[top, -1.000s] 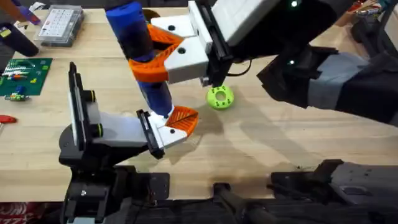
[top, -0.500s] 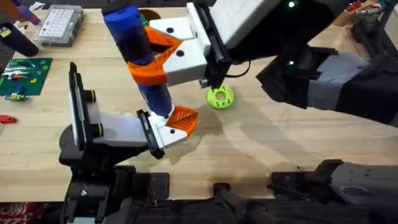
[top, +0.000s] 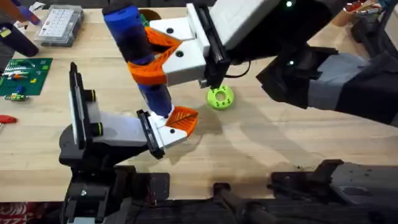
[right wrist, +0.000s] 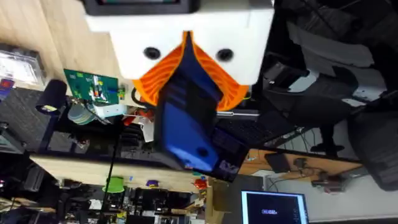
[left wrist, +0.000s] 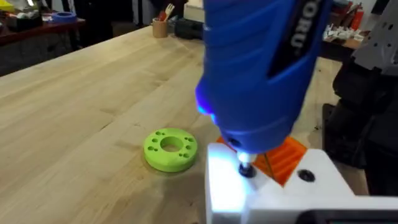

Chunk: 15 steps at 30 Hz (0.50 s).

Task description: Pick up the gripper from the table and insert it into the empty holder that is missing its gripper. Then pick up a screw, insert it into the mounting hole, and use the screwdriver to tighten it. Finally, clean up the table by picking up the vegetable and placing it into the bucket.

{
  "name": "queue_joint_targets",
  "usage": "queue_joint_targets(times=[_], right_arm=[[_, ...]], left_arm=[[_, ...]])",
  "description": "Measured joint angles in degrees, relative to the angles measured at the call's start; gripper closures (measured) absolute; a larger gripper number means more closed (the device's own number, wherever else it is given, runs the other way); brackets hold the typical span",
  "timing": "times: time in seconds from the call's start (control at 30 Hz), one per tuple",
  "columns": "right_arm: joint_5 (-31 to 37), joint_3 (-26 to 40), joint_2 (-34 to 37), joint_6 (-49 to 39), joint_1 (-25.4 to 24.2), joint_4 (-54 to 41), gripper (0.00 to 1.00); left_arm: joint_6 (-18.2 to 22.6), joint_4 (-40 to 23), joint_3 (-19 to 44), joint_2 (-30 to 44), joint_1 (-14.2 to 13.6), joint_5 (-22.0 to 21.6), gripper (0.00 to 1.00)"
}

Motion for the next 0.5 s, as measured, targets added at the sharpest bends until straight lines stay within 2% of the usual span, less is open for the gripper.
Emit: queue_joint_targets(times=[0.37,0.5], right_arm=[[0.0,0.0,0.0,-0.2,0.0,-0.1,0.979],[-0.2,0.0,0.0,0.9,0.0,2.5,0.98]], left_arm=[[-0.1,0.0,0.0,0.0,0.0,0.0,0.997],[0.1,0.1,0.0,0.0,0.0,-0.3,0.997]])
